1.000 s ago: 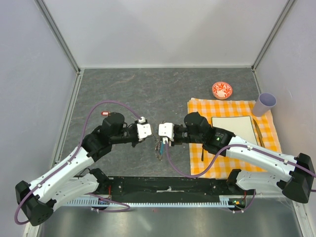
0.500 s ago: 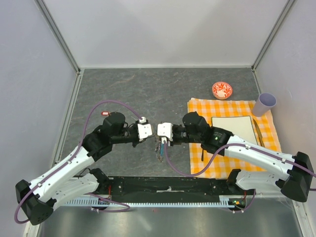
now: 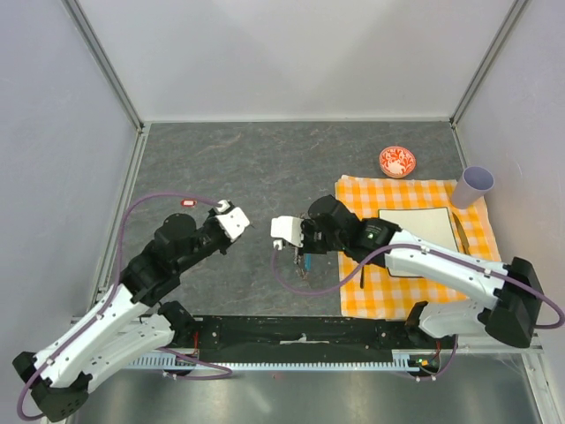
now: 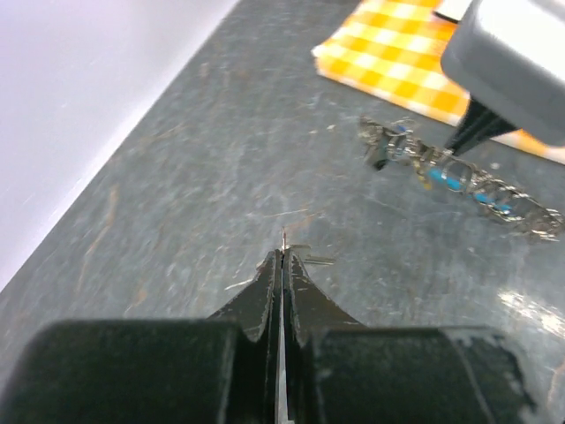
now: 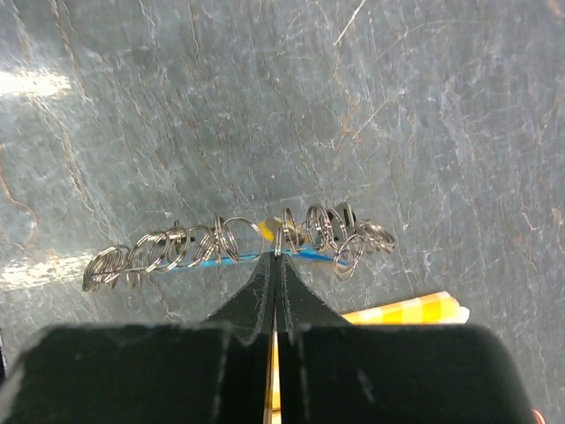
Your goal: Put the keys on the keyring
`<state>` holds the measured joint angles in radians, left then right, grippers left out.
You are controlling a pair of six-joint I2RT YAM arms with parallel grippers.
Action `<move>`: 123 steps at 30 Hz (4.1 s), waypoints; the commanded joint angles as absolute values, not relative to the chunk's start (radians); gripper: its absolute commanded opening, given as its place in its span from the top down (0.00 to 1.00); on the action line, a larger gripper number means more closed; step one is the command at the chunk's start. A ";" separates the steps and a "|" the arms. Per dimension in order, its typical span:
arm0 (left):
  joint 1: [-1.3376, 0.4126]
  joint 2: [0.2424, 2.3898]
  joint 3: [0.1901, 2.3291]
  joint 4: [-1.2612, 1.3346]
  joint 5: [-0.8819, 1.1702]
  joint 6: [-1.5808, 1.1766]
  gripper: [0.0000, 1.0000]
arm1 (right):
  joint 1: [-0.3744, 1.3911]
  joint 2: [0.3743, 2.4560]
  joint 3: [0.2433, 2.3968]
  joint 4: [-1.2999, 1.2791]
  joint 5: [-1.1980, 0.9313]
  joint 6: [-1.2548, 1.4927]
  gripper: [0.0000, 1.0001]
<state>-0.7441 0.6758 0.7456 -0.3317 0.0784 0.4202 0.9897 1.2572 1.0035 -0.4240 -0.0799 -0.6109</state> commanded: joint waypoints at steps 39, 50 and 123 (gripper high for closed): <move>-0.747 0.420 0.637 -0.209 -0.337 0.331 0.98 | 0.933 1.815 1.387 -0.394 -0.149 -0.679 0.51; -0.739 0.304 0.614 -0.176 -0.512 0.321 0.98 | 1.026 1.853 1.350 -0.376 -0.195 -0.773 0.52; -0.712 0.308 0.607 -0.170 -0.380 0.316 0.98 | 0.732 1.980 1.319 -0.213 -0.394 -0.190 0.94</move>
<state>-0.7166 0.3012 0.6083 -0.2138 -0.3901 0.3527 0.7471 2.0075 1.3464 -0.2672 -0.3935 -0.2302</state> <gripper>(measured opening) 0.025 0.055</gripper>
